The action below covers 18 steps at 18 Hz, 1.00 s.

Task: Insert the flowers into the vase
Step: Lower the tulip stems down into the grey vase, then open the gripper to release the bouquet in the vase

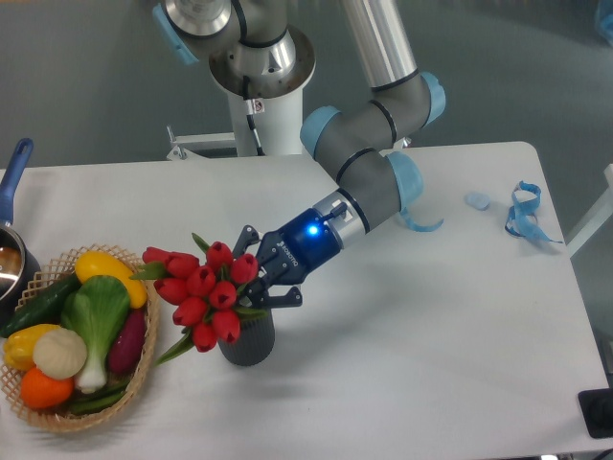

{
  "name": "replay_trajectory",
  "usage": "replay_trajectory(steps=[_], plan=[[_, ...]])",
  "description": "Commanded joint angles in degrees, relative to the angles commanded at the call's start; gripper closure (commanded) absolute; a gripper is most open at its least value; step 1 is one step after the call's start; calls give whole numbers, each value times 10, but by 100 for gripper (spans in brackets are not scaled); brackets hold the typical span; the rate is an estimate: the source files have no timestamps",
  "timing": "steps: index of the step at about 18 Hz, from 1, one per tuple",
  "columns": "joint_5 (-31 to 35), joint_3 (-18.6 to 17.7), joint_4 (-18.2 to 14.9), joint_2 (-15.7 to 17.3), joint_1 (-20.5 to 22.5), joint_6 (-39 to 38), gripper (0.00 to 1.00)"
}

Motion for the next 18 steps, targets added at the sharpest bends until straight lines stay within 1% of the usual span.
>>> replay_trajectory(steps=[3, 4, 8, 11, 14, 16, 18], plan=[[0, 1, 0, 3, 1, 3, 17], [0, 1, 0, 3, 0, 10, 0], [6, 1, 0, 4, 2, 20, 0], [72, 5, 0, 18, 3, 31, 0], [101, 6, -1, 35, 4, 31, 0], [127, 17, -2, 47, 13, 31, 0], [179, 25, -2, 72, 25, 30, 0]])
